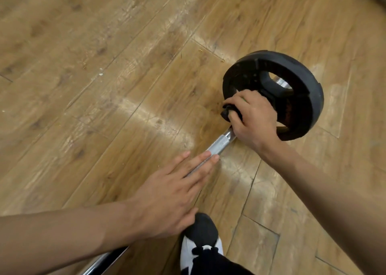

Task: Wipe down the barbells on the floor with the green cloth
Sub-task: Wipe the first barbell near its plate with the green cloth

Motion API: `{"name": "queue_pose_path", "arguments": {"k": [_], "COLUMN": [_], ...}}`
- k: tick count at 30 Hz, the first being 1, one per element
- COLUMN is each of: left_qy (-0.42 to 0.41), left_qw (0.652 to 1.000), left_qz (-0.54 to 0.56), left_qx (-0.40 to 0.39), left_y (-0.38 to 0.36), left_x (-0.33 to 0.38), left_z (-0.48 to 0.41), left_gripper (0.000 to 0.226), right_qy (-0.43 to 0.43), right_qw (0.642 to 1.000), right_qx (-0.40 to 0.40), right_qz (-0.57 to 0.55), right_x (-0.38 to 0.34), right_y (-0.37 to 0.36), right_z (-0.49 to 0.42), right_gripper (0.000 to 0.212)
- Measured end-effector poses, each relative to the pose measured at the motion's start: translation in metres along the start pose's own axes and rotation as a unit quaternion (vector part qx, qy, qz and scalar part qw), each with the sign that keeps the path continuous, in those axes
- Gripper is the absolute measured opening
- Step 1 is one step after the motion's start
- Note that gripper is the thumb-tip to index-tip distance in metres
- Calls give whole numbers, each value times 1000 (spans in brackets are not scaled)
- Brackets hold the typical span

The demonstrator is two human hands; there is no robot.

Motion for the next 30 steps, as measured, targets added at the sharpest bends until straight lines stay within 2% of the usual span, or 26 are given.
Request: {"name": "queue_pose_path", "arguments": {"k": [2, 6, 12, 15, 18, 21, 23, 26, 27, 28, 30], "left_qy": [2, 3, 7, 8, 11, 3, 2, 10, 7, 6, 5], "left_qw": [1000, 1000, 1000, 1000, 1000, 1000, 1000, 1000, 1000, 1000, 1000], "left_qz": [1, 0, -6, -4, -7, -12, -13, -14, -13, -11, -15], "left_qx": [2, -1, 3, 1, 0, -5, -6, 0, 2, 5, 11], "left_y": [-1, 0, 3, 3, 4, 4, 4, 3, 3, 4, 8], "left_x": [3, 11, 18, 18, 19, 17, 14, 7, 6, 4, -2], "left_z": [-1, -2, -5, -5, -5, -4, -3, -2, -2, -2, 1], "left_gripper": [87, 91, 97, 100, 100, 97, 95, 93, 91, 90, 90], "right_qy": [-37, -54, -20, 50, 95, 114, 100, -2, 3, 42, 133], "right_qw": [995, 989, 995, 993, 982, 988, 992, 982, 974, 970, 970], "right_qx": [76, 119, 83, 37, -30, -44, -25, 6, 0, -11, -35], "right_qz": [-51, -72, -60, -102, -160, -99, -78, -190, -226, -241, -202], "right_x": [-3, -4, -2, -17, -40, -23, -15, -46, -58, -65, -55], "right_y": [4, 8, 11, 12, 1, -3, -2, -2, -2, -1, -2], "right_z": [15, 22, 37, 49, 71, 58, 51, 60, 67, 70, 62], "right_gripper": [29, 26, 29, 29, 39, 40, 42, 35, 33, 33, 36]}}
Point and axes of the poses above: each hand's wrist, its own z-axis away from the middle knuckle, its own y-axis out of the back of the hand, x = y × z, the point moved 5 cm from there along -z, towards the middle knuckle, and after that the axes turned 8 degrees about x, right-handed, at the moved point
